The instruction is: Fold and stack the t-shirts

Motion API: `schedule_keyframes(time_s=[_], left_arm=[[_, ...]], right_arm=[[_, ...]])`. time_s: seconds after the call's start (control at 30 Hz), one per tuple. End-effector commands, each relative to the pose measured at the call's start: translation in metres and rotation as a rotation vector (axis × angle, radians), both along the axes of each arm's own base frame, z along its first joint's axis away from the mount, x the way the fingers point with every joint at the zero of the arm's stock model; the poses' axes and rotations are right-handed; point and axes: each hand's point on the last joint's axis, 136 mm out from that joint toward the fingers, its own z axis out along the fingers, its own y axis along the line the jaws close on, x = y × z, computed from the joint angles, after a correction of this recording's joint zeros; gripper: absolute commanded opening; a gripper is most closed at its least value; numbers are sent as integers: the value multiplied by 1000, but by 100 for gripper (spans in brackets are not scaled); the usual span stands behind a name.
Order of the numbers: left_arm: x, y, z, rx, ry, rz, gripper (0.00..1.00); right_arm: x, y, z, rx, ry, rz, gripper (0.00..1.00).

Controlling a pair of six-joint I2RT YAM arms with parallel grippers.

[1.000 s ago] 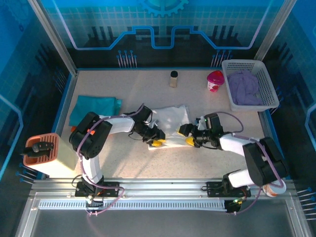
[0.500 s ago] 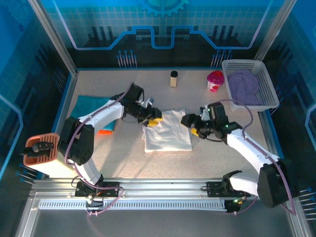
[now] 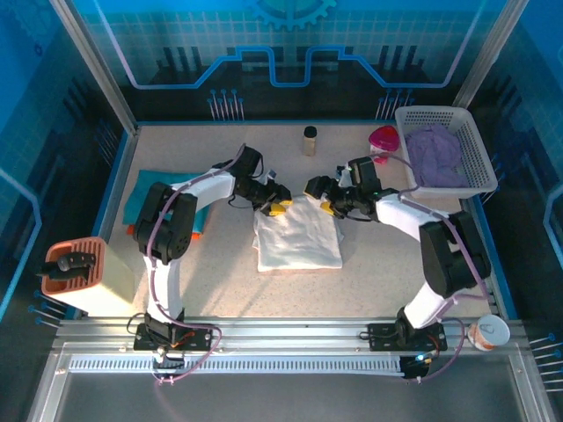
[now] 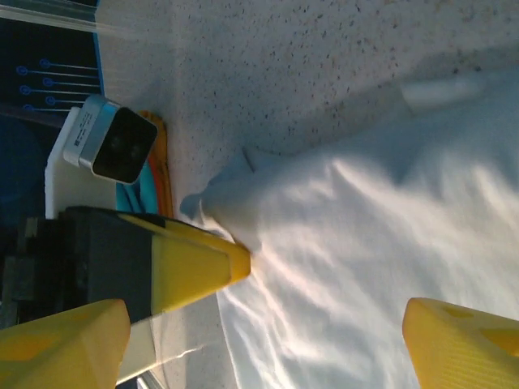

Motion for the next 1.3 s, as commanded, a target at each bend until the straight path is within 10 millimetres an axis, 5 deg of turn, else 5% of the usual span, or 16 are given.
schedule_keyframes(time_s=[0.0, 0.33, 0.57, 0.73, 0.93, 1.1, 1.27], left_arm=[[25, -2, 5, -33, -38, 35, 39], [40, 30, -31, -20, 20, 125, 40], [38, 66, -55, -6, 103, 231, 40], [33, 86, -54, -10, 111, 257, 40], [23, 104, -22, 28, 63, 248, 41], [-2, 122, 4, 148, 21, 235, 45], [-38, 136, 7, 248, -5, 201, 50]], right_arm=[[24, 16, 9, 67, -79, 12, 87], [30, -2, -74, -50, 42, -23, 86], [20, -8, -95, -98, 76, -20, 86], [18, -8, -93, -98, 75, -16, 86], [16, -8, -87, -92, 73, -14, 86], [16, -6, -73, -77, 55, -14, 86], [19, -3, -41, -63, 7, 10, 87]])
